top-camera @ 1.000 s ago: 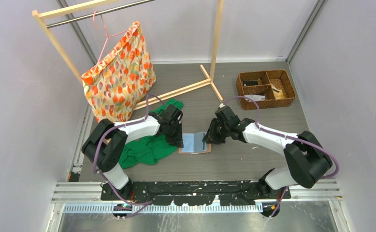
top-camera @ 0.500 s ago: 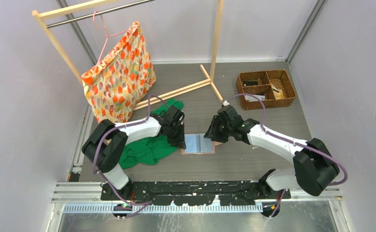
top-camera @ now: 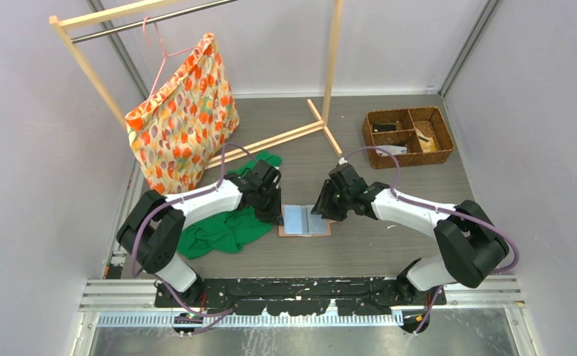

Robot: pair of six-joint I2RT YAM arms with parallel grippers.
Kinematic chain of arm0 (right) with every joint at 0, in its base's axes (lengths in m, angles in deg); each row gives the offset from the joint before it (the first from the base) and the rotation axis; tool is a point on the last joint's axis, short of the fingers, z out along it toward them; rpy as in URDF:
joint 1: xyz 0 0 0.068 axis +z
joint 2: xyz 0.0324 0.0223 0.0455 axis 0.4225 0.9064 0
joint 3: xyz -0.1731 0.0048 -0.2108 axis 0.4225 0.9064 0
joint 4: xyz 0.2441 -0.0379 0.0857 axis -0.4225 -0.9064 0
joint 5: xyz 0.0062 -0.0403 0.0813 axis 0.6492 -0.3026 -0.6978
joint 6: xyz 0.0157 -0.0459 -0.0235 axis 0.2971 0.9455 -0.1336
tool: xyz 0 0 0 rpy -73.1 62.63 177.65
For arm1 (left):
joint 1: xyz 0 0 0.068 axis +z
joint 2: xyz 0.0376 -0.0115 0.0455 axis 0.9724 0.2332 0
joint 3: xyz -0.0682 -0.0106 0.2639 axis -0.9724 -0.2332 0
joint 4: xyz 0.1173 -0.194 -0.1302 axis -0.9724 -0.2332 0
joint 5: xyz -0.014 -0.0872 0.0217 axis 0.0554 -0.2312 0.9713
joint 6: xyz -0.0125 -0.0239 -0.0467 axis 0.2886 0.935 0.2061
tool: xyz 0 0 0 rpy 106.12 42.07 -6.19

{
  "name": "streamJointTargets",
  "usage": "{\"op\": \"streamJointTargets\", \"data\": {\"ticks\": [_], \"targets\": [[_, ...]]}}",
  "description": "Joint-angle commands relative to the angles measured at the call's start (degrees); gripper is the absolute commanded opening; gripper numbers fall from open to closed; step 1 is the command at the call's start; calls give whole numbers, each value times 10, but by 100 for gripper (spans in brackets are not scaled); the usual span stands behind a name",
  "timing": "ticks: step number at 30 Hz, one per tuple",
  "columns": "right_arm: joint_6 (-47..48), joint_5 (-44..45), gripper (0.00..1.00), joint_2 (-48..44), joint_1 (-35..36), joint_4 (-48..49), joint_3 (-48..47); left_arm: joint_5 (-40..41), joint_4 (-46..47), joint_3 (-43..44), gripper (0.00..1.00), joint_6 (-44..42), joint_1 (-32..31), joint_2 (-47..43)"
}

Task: Take the credit cards out of the card holder
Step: Open the card holder at the center of the board.

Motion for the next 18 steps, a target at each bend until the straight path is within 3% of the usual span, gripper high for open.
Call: {"op": "streamJointTargets", "data": {"ticks": [1, 18], "targets": [[10, 23, 45, 2, 3, 15, 8, 5, 13, -11, 15, -2, 1, 3], [28, 7, 44, 11, 3, 32, 30, -2, 40, -29, 15, 2, 1, 42]]}}
